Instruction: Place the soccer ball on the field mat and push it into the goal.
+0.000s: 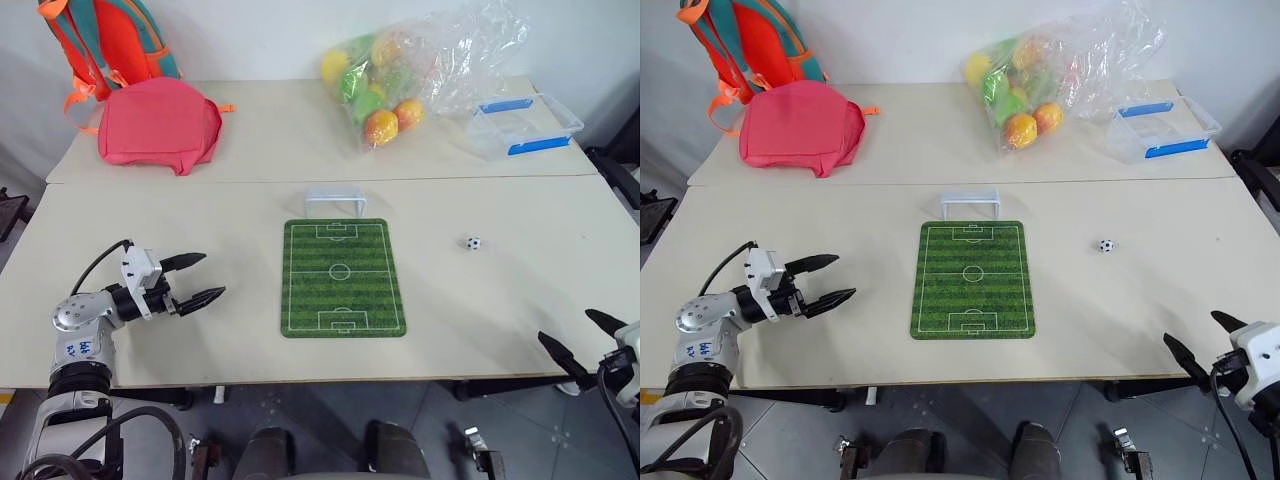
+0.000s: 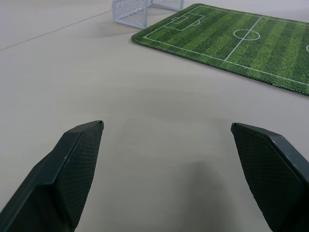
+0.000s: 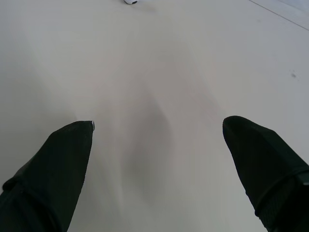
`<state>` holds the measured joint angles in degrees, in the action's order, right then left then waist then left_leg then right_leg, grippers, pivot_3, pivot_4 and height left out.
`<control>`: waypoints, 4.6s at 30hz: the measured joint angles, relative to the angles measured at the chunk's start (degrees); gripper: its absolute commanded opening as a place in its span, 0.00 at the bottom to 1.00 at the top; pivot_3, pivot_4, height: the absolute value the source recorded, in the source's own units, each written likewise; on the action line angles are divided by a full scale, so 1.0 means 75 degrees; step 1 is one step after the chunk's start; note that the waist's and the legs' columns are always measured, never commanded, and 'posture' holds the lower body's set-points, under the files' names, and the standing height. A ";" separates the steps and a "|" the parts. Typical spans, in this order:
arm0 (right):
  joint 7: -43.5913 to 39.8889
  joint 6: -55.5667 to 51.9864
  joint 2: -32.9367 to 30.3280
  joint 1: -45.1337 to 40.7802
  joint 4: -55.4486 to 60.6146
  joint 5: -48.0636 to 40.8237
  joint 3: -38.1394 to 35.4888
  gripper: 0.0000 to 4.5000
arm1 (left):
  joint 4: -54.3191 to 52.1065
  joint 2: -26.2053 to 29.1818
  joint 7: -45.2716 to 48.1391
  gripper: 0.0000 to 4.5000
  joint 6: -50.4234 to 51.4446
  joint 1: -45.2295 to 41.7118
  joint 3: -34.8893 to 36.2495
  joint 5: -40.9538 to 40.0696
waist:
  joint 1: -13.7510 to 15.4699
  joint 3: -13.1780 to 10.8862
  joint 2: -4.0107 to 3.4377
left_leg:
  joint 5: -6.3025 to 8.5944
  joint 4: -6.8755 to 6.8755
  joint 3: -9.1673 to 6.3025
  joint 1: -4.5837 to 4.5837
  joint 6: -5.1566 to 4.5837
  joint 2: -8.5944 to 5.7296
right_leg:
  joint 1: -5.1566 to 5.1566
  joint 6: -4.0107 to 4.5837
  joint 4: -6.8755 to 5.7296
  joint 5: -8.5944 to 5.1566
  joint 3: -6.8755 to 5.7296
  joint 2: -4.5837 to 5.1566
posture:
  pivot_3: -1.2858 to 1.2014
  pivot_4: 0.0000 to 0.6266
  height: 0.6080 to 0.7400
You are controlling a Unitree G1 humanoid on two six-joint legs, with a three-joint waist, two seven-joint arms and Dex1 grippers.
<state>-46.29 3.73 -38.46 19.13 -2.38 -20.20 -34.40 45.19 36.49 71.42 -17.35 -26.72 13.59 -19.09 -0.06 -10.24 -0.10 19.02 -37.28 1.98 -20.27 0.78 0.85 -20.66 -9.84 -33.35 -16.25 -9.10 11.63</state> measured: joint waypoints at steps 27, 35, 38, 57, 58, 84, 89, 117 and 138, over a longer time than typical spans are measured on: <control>0.0510 -0.4004 -0.1127 -0.3362 0.0960 -0.0857 0.1737 1.00 | -0.2738 -0.0414 0.0182 1.00 0.2096 0.0296 -0.0339 -0.0624 | -0.0022 -0.0010 0.0015 | 0.0008 -0.0069 0.0004 -0.0029 -0.0005 0.0008 | -0.0010 0.0011 -0.0016 0.0010 0.0010 -0.0006 | 0.52 0.24 1.00; 0.0001 -0.3362 -0.0854 -0.5879 -0.2220 0.0106 0.3161 1.00 | -0.3690 -0.0499 0.0112 1.00 0.2356 0.0533 -0.0420 -0.0821 | -0.0033 -0.0012 0.0018 | 0.0011 -0.0108 0.0002 -0.0129 -0.0003 0.0012 | -0.0103 0.0013 -0.0048 0.0018 0.0005 -0.0010 | 0.52 0.24 1.00; -0.0177 -0.2834 -0.0636 -0.6461 -0.3312 0.0427 0.3457 1.00 | -0.4006 -0.0472 0.0049 1.00 0.2432 0.0759 -0.0386 -0.0864 | -0.0045 -0.0012 0.0018 | 0.0011 -0.0102 0.0004 -0.0129 -0.0003 0.0012 | -0.0106 0.0013 -0.0046 0.0018 0.0004 -0.0011 | 0.52 0.24 1.00; -0.0504 -0.1514 -0.0087 -0.7777 -0.5818 0.1081 0.3643 0.19 | -0.4400 -0.0443 -0.0340 1.00 0.2497 0.1117 -0.0312 -0.0901 | -0.0200 -0.0011 0.0017 | 0.0010 -0.0115 0.0004 -0.0129 -0.0003 0.0013 | -0.0104 0.0014 -0.0056 0.0018 0.0008 -0.0009 | 0.52 0.24 1.00; -0.0502 -0.1551 -0.0089 -0.7695 -0.5661 0.1084 0.3633 0.19 | -0.4378 -0.0443 -0.0336 1.00 0.2461 0.1095 -0.0311 -0.0901 | -0.0198 -0.0011 0.0017 | 0.0011 -0.0115 0.0004 -0.0129 -0.0003 0.0013 | -0.0104 0.0014 -0.0056 0.0018 0.0008 -0.0009 | 0.52 0.24 1.00; -0.1770 -0.5297 0.0648 -0.6619 0.2466 0.0750 0.8191 0.19 | -0.2313 -0.0174 0.1084 1.00 0.0676 0.0802 -0.0731 -0.0413 | -0.0191 -0.0010 0.0024 | 0.0013 -0.0131 0.0003 -0.0132 -0.0002 0.0015 | -0.0116 0.0014 -0.0074 0.0019 0.0011 -0.0013 | 0.52 0.24 1.00; -0.1896 -0.5062 0.0667 -0.6626 0.1942 0.0840 0.8148 0.19 | -0.2404 -0.0173 0.1000 1.00 0.0711 0.0992 -0.0690 -0.0425 | -0.0215 -0.0010 0.0024 | 0.0013 -0.0127 0.0005 -0.0130 -0.0002 0.0015 | -0.0117 0.0015 -0.0073 0.0020 0.0012 -0.0013 | 0.52 0.24 1.00; -0.2073 -0.4305 0.0997 -0.6660 0.1014 0.0900 0.7769 0.56 | -0.2614 -0.0171 0.0659 1.00 0.0833 0.0852 -0.0665 -0.0429 | -0.0202 -0.0009 0.0025 | 0.0013 -0.0129 0.0005 -0.0130 -0.0002 0.0015 | -0.0116 0.0015 -0.0074 0.0020 0.0012 -0.0013 | 0.52 0.24 1.00; -0.2318 -0.5557 0.0370 -0.7267 0.3197 0.0144 0.7197 0.28 | -0.2269 -0.0239 0.0879 1.00 0.0735 0.0418 -0.0712 -0.0428 | -0.0177 -0.0009 0.0026 | 0.0013 -0.0127 0.0003 -0.0134 -0.0002 0.0013 | -0.0117 0.0015 -0.0071 0.0020 0.0010 -0.0012 | 0.52 0.24 1.00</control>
<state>-63.67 -37.95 -35.68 -35.38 21.60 -19.12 19.58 28.18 34.70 78.01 -11.84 -23.58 8.24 -22.29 -1.39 -10.31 0.09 19.12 -38.23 2.00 -21.28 0.77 0.94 -21.54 -9.73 -33.89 -16.10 -9.02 11.54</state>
